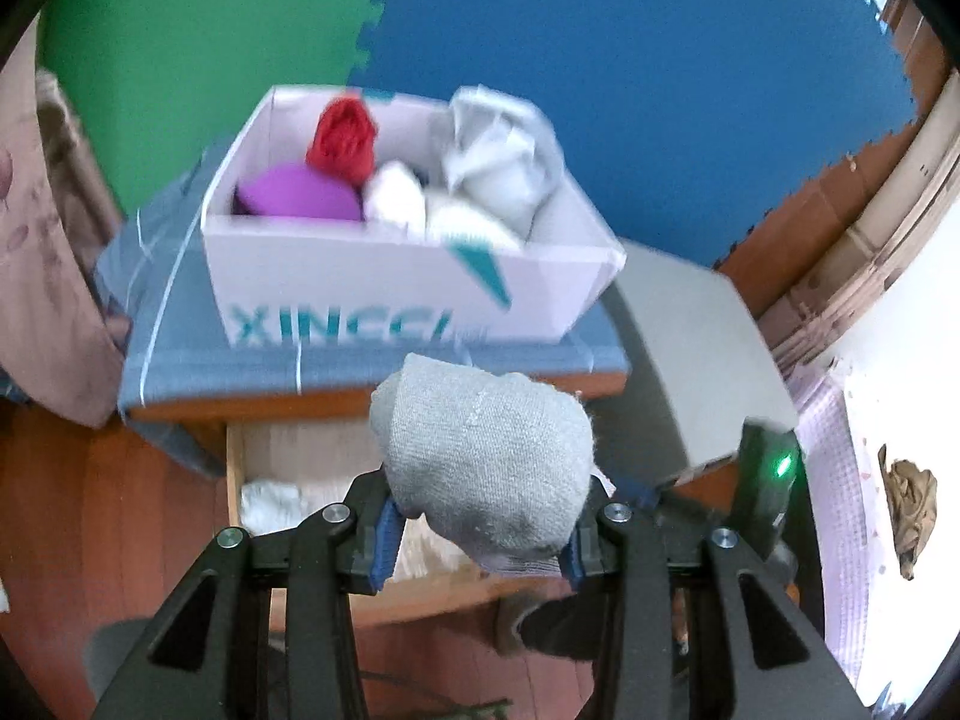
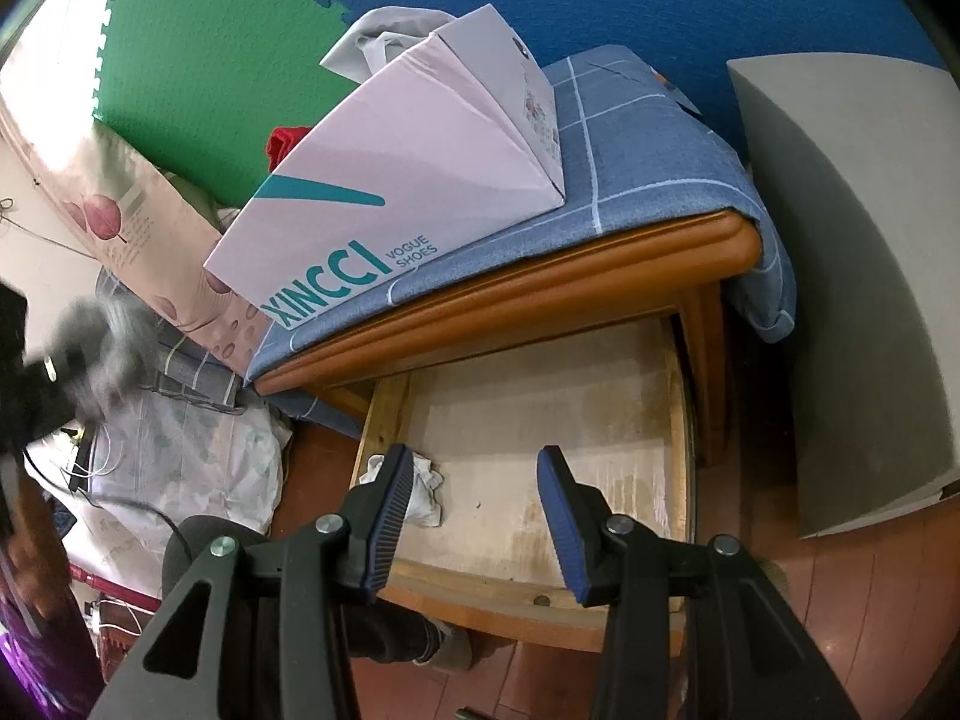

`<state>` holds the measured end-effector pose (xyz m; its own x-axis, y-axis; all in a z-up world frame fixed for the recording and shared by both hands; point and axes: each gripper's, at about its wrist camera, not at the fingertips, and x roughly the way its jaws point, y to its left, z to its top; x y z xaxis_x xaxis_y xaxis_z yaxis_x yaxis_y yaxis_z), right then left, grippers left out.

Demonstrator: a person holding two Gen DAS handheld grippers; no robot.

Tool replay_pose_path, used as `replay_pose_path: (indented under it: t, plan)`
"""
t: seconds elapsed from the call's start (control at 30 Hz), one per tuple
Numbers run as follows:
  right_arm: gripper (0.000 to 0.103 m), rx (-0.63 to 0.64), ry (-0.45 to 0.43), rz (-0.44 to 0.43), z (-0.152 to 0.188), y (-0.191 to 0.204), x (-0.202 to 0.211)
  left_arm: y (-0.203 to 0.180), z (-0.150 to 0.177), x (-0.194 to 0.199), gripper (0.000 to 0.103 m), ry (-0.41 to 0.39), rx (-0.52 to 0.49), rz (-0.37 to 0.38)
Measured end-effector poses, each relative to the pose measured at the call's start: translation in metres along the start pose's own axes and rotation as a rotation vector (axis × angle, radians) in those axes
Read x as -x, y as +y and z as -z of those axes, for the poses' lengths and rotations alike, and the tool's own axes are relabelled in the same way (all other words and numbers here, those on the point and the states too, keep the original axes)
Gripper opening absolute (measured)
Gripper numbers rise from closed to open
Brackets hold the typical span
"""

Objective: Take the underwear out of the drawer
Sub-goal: 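Carry the grey sock into the white box and open the left gripper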

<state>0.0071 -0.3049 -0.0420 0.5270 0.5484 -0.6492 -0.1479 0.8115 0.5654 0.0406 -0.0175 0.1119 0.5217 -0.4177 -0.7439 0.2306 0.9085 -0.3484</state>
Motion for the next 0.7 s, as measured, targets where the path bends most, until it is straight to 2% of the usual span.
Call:
replay_pose_path:
  t: [0.2, 0.37, 0.7]
  plan:
    - [0.044, 0.006, 0.003, -0.003, -0.001, 0.0, -0.001, -0.011, -0.05, 0.007, 0.038, -0.071, -0.033, -0.02]
    - [0.044, 0.008, 0.007, -0.008, -0.001, 0.001, -0.001, -0.015, -0.084, -0.011, 0.039, -0.095, -0.044, -0.037]
    - [0.044, 0.015, 0.021, -0.014, 0.0, 0.002, -0.003, -0.023, -0.119, -0.063, 0.039, -0.118, -0.104, -0.14]
